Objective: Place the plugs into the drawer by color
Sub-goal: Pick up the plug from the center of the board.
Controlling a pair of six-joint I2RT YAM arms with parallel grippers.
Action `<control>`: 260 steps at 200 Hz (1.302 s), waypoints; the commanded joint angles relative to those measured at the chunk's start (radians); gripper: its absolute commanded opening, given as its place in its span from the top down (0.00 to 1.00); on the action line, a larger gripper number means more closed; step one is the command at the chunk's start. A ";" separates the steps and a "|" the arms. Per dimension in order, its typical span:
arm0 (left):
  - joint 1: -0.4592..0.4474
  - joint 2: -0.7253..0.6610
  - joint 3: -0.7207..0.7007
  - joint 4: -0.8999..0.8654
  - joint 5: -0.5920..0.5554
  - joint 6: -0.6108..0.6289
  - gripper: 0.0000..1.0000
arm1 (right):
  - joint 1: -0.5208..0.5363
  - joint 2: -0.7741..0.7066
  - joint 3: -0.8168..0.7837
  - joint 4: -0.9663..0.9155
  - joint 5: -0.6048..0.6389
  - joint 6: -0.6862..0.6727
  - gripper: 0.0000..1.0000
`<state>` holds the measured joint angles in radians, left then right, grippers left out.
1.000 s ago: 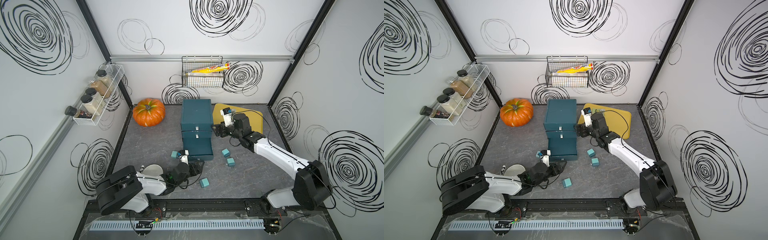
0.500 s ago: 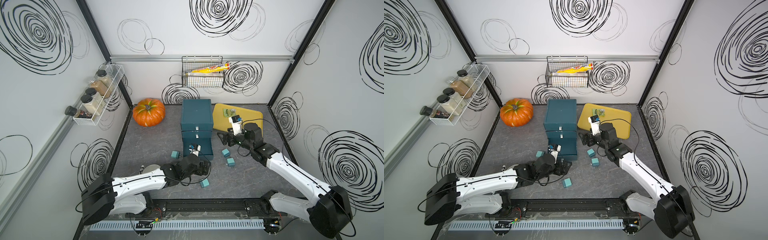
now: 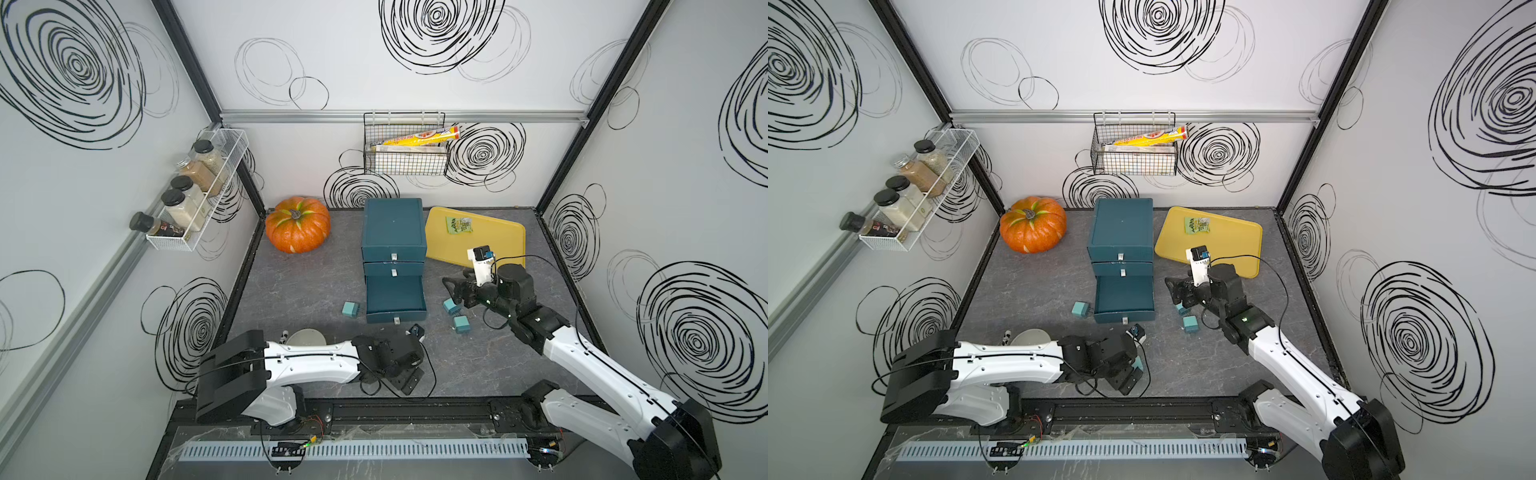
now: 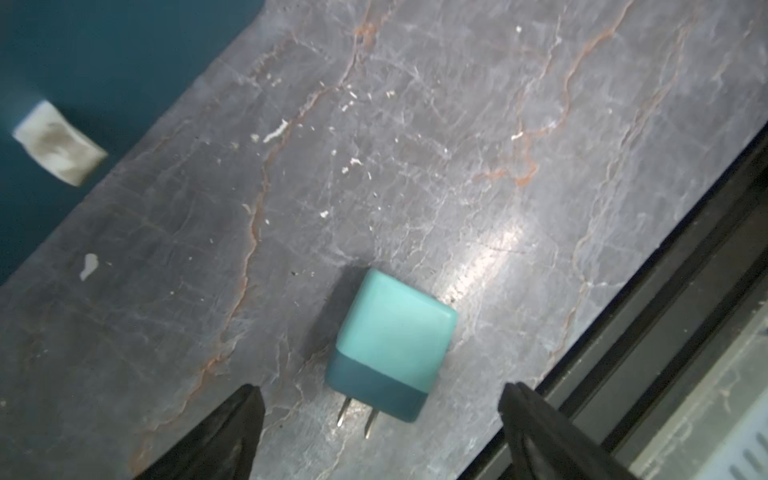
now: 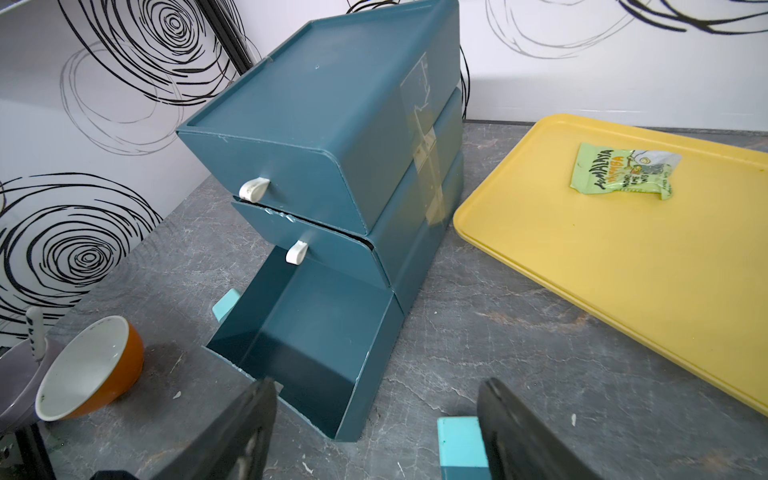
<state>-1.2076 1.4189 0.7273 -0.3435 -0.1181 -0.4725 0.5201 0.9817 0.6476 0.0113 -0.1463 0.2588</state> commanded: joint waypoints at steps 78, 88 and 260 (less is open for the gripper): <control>-0.003 0.128 0.078 0.008 -0.014 0.105 0.14 | 0.002 -0.008 -0.026 0.053 0.005 0.014 0.21; -0.004 0.136 0.082 -0.001 -0.013 0.108 0.18 | 0.001 -0.007 -0.026 0.052 0.003 0.014 0.21; 0.124 -0.120 0.080 0.039 -0.051 -0.114 1.00 | 0.002 -0.150 -0.127 0.209 -0.362 -0.012 0.20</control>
<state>-1.1725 1.4292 0.7948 -0.3420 -0.1211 -0.4747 0.5201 0.8753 0.5457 0.1009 -0.2871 0.2657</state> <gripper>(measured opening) 0.480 0.797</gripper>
